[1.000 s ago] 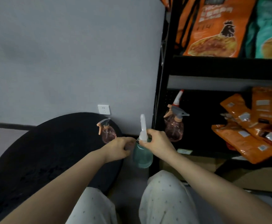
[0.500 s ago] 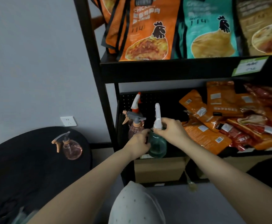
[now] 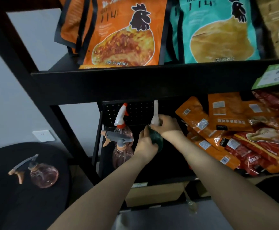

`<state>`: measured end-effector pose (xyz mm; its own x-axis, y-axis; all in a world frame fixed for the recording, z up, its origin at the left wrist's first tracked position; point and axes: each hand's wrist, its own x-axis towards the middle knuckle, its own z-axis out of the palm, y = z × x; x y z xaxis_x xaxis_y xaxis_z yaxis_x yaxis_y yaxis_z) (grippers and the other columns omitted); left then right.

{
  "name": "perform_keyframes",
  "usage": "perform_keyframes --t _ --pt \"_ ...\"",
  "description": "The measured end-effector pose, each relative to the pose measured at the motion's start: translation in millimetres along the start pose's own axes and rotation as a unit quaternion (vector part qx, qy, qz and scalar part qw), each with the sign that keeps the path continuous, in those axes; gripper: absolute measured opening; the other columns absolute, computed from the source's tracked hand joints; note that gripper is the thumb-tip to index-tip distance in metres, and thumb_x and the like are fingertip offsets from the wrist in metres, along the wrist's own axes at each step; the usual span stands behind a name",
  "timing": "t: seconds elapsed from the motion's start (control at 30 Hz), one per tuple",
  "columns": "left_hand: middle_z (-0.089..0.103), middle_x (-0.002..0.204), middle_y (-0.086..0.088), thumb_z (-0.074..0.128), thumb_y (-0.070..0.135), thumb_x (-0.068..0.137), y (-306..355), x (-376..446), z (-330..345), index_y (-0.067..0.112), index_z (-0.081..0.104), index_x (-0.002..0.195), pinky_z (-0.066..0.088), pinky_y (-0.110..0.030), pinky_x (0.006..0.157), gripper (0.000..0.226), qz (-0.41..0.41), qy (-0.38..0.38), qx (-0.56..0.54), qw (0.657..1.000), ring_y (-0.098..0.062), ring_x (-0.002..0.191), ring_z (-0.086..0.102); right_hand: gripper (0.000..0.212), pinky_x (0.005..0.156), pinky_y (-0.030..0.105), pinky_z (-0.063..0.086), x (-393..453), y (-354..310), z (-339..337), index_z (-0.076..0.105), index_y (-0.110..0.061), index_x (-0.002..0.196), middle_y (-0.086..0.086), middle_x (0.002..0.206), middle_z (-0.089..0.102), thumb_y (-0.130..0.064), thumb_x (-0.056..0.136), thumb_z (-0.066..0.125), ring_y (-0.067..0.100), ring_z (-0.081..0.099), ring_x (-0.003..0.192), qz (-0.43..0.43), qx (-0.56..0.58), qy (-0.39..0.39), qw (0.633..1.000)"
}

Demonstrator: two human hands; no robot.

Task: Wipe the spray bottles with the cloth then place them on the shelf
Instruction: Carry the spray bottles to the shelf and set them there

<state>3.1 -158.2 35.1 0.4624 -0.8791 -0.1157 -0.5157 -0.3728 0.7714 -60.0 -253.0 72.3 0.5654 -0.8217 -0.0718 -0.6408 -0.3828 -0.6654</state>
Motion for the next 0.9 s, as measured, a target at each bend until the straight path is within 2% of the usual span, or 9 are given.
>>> perform_keyframes --t 0.13,0.3,0.43,0.5,0.57,0.67,0.8,0.9 --pt "0.019 0.152 -0.016 0.049 0.002 0.085 -5 17 3 0.013 0.010 0.150 0.035 -0.036 0.107 0.077 -0.021 0.005 -0.026 0.999 -0.032 0.138 0.028 0.028 0.077 0.026 0.048 16 7 12 0.060 -0.017 0.111 0.003 0.106 0.065 -0.030 0.087 0.064 0.020 0.062 0.098 -0.012 0.020 0.025 0.999" --pt "0.018 0.153 -0.011 0.051 0.006 0.085 -13 26 -3 0.018 0.007 0.151 0.039 -0.036 0.104 0.080 -0.020 -0.013 -0.003 1.000 -0.030 0.136 0.031 0.033 0.078 0.022 0.043 23 9 16 0.058 -0.013 0.118 0.005 0.113 0.064 -0.026 0.088 0.064 0.021 0.060 0.105 -0.027 0.054 0.023 0.998" --pt "0.013 0.156 -0.008 0.049 0.005 0.086 -17 21 -10 0.021 0.004 0.151 0.042 -0.040 0.103 0.080 -0.010 -0.032 -0.005 0.999 -0.029 0.135 0.034 0.043 0.082 0.022 0.040 19 8 15 0.051 -0.015 0.129 0.005 0.124 0.060 -0.027 0.090 0.062 0.022 0.055 0.116 -0.020 0.038 0.013 0.999" --pt "0.012 0.156 -0.008 0.049 0.006 0.088 -18 16 -12 0.020 0.003 0.151 0.040 -0.031 0.104 0.080 0.001 -0.034 0.005 0.999 -0.029 0.136 0.034 0.048 0.088 0.025 0.040 14 8 13 0.046 -0.017 0.134 0.005 0.131 0.056 -0.027 0.090 0.062 0.023 0.052 0.121 -0.015 0.037 0.007 0.999" --pt "0.012 0.156 -0.010 0.049 0.006 0.089 -18 7 -14 0.016 0.002 0.151 0.038 -0.022 0.097 0.078 0.022 -0.036 0.030 0.999 -0.027 0.135 0.036 0.053 0.094 0.029 0.040 6 10 11 0.042 -0.018 0.138 0.004 0.137 0.051 -0.027 0.090 0.062 0.023 0.048 0.125 -0.009 0.043 0.014 0.999" --pt "0.019 0.154 -0.014 0.051 0.007 0.089 -19 -10 -16 0.014 0.008 0.151 0.035 -0.026 0.103 0.076 0.047 -0.038 0.047 0.997 -0.028 0.135 0.036 0.060 0.101 0.030 0.037 -16 15 12 0.036 -0.020 0.143 0.003 0.144 0.044 -0.025 0.090 0.062 0.022 0.043 0.131 0.005 0.059 0.025 0.998" --pt "0.021 0.155 -0.011 0.054 0.016 0.092 -26 -39 -18 0.014 0.014 0.151 0.026 -0.026 0.109 0.071 0.072 -0.060 0.063 0.994 -0.024 0.140 0.028 0.063 0.098 0.025 0.036 -57 22 15 0.036 -0.016 0.143 0.006 0.141 0.048 -0.025 0.088 0.065 0.022 0.046 0.128 -0.033 0.011 0.052 0.998" --pt "0.021 0.156 -0.007 0.053 0.018 0.094 -32 -66 -22 0.016 0.014 0.151 0.024 -0.023 0.110 0.069 0.104 -0.089 0.064 0.989 -0.020 0.141 0.026 0.064 0.095 0.020 0.034 -90 24 19 0.036 -0.019 0.143 0.003 0.141 0.048 -0.026 0.087 0.066 0.018 0.046 0.127 -0.057 0.003 0.046 0.997"
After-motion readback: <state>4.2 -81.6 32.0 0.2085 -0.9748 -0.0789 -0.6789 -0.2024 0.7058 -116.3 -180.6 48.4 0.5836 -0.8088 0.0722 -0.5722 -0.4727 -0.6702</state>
